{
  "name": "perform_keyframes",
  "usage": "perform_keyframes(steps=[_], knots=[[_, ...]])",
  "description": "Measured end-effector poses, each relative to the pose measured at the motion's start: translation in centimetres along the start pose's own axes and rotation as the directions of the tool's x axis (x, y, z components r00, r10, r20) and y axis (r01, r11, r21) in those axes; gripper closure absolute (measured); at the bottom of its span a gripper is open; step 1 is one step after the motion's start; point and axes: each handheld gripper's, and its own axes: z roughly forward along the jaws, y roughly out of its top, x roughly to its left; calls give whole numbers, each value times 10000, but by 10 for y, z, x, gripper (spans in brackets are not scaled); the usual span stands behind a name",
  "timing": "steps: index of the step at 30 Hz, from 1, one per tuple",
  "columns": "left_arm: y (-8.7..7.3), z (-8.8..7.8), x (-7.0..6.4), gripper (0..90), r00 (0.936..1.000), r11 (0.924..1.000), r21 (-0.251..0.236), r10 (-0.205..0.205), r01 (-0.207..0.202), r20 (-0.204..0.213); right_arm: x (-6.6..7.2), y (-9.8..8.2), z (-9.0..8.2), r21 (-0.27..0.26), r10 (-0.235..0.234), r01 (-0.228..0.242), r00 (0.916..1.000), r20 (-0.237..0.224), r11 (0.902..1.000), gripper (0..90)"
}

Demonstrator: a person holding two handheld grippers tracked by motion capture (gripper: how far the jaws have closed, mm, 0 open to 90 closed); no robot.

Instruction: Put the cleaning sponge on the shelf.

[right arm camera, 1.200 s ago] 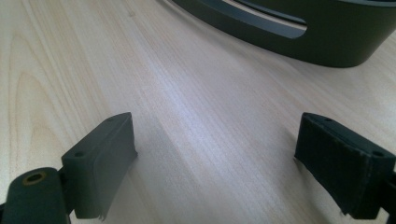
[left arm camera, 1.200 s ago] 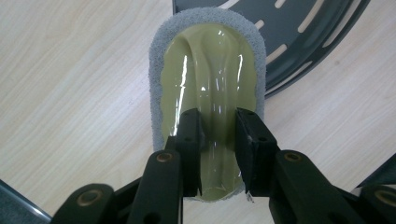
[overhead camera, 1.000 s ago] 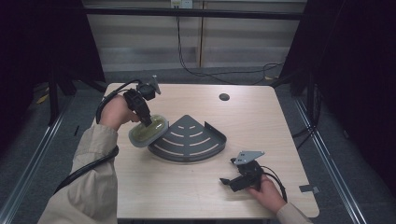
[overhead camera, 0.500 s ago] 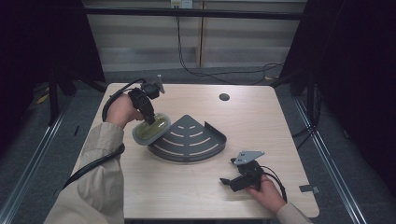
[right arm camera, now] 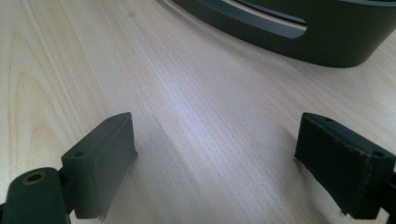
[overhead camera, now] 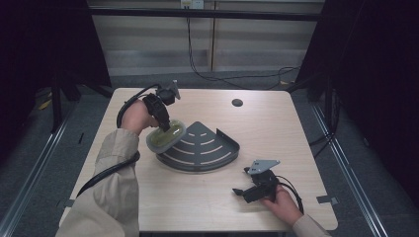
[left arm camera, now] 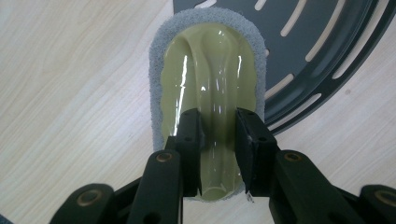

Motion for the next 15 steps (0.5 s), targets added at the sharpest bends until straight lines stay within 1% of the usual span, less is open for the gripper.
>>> perform_keyframes(steps=[4,7,14,15], knots=[[4,2,-2,721,9999,9999,-3,113,-113,28,0,0,0,0,-2,2,10000,3,10000,114],[7,3,-4,721,10000,10000,-37,59,-59,35,0,0,0,0,-1,1,10000,2,10000,114],[13,4,-7,721,9999,9999,-69,141,-140,96,0,0,0,11,-5,5,10000,25,10000,114],[14,5,-8,721,9998,9998,-79,184,-184,51,0,0,0,11,-4,4,10000,24,10000,114]])
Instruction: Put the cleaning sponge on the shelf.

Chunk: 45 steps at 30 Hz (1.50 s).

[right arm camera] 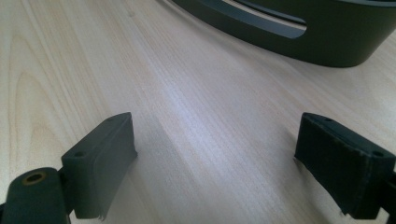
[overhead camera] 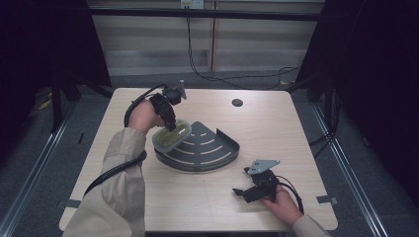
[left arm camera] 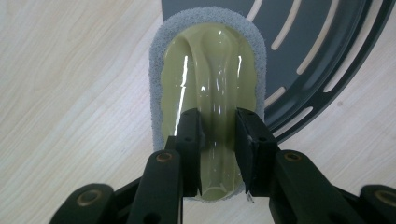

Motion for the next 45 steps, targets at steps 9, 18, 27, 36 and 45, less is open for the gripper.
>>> perform_keyframes(steps=[9,18,27,36,45], knots=[[8,8,-5,721,10000,9999,53,86,-86,13,0,0,0,10,9,-9,10000,-16,10000,114],[17,16,-11,721,9997,9996,123,251,-252,80,0,0,0,8,-2,2,10000,-14,10000,114],[23,24,-15,721,9996,9996,55,261,-261,66,0,0,0,7,0,0,10000,-10,10000,114],[25,30,-15,721,9997,9997,93,234,-235,73,0,0,0,7,1,-1,10000,-10,10000,114],[23,36,-14,720,9999,9999,52,133,-133,1,0,0,0,-8,-2,2,10000,-27,10000,114]])
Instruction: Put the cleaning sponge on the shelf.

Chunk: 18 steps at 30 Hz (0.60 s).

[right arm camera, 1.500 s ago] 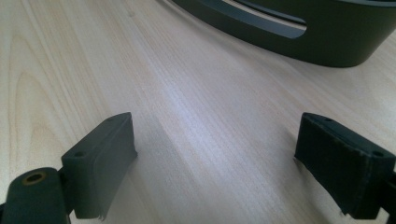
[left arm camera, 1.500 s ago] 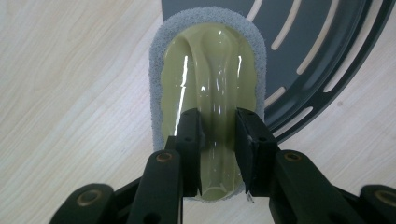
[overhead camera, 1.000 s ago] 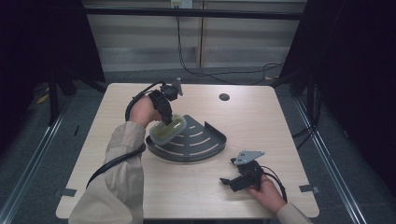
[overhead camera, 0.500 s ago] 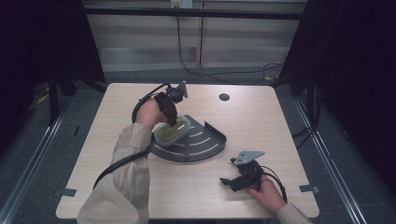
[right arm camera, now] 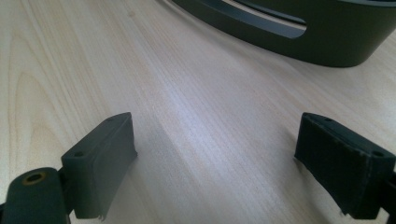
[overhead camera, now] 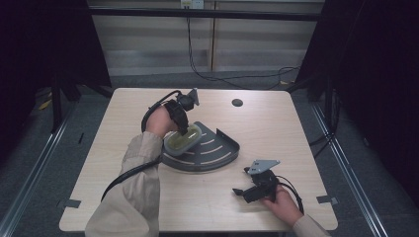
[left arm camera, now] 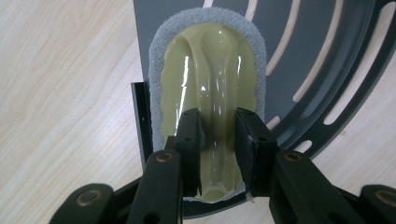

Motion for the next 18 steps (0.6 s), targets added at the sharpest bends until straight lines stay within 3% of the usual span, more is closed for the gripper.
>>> perform_keyframes(steps=[18], knots=[[-5,14,4,720,9998,9996,170,-208,208,-12,0,0,0,-2,-1,1,10000,-3,10000,113]])
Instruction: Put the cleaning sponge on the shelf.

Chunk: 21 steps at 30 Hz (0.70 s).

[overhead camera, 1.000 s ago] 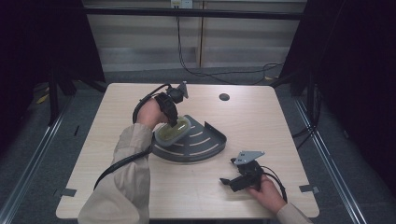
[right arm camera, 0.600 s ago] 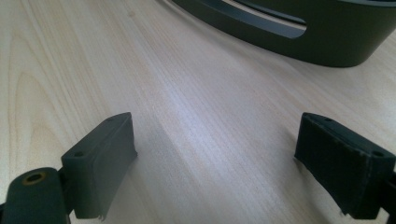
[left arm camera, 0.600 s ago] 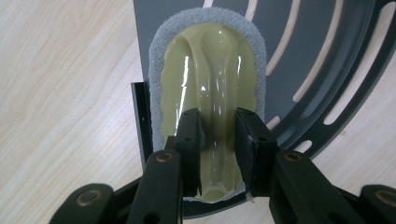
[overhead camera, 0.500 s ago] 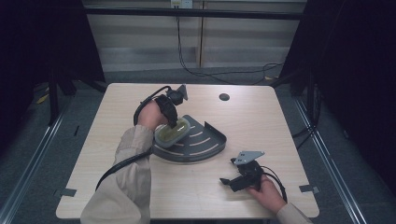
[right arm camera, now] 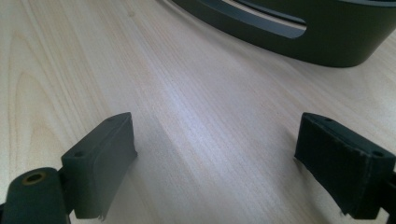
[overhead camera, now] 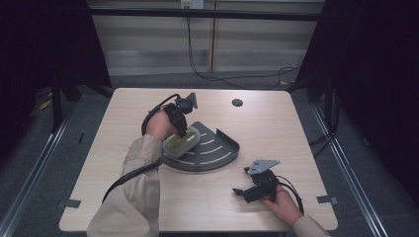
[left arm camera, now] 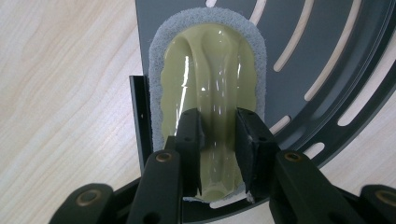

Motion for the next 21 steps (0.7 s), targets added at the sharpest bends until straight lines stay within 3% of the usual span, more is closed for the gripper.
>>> perform_keyframes(steps=[21], knots=[[-7,9,5,719,9995,9995,61,-296,297,-146,0,0,0,11,3,-3,10000,24,10000,114]])
